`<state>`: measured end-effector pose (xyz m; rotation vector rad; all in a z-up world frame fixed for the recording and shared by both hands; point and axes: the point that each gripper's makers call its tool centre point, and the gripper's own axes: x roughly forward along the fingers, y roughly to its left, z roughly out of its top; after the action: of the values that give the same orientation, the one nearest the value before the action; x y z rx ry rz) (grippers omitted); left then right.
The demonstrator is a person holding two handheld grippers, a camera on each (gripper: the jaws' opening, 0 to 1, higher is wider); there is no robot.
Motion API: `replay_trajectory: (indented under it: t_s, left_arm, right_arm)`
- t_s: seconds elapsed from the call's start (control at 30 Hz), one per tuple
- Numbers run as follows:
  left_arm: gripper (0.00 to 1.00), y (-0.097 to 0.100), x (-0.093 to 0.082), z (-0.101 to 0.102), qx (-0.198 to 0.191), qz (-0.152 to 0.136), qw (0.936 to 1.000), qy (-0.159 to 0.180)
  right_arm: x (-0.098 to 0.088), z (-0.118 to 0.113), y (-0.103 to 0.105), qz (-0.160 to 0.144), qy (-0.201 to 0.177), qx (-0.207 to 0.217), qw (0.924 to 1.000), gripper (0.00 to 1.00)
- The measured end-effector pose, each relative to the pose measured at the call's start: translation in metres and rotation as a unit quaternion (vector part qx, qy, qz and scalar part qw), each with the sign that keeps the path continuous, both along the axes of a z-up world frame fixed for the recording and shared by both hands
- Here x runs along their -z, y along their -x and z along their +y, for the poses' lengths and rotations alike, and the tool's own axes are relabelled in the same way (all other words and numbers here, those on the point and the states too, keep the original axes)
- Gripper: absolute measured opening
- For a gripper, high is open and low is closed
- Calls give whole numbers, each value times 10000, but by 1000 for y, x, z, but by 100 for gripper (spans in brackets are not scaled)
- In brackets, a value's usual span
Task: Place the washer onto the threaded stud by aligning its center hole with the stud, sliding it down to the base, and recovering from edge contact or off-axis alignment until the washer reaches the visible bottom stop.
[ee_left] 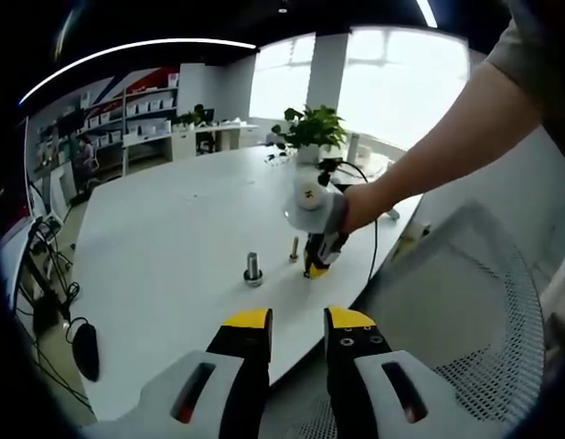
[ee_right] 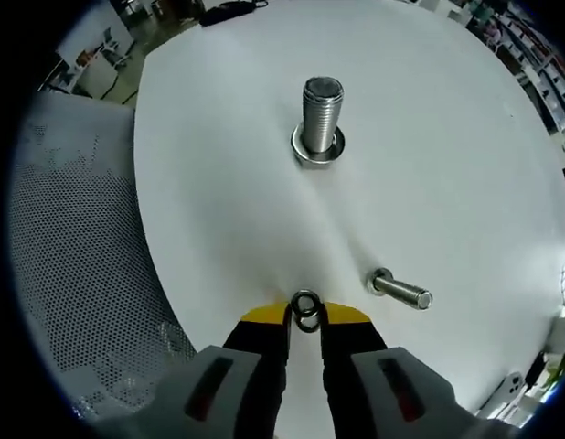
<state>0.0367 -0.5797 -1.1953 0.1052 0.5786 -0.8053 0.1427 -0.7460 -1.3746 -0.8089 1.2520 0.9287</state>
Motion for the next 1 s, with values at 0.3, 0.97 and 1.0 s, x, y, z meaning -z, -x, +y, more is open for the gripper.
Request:
replay_trajectory:
  t_s: [0.3, 0.97, 1.0]
  left_arm:
    - [20, 0, 0, 0, 9, -9, 10000, 0]
    - [20, 0, 1, 1, -18, 4, 10000, -20]
    - [20, 0, 1, 1, -15, 2, 10000, -23]
  right_arm:
    - [1, 8, -2, -34, 79, -177, 9998, 15]
    - [1, 8, -1, 51, 167, -890, 9959, 15]
    - [2, 8, -2, 74, 239, -871, 9959, 15]
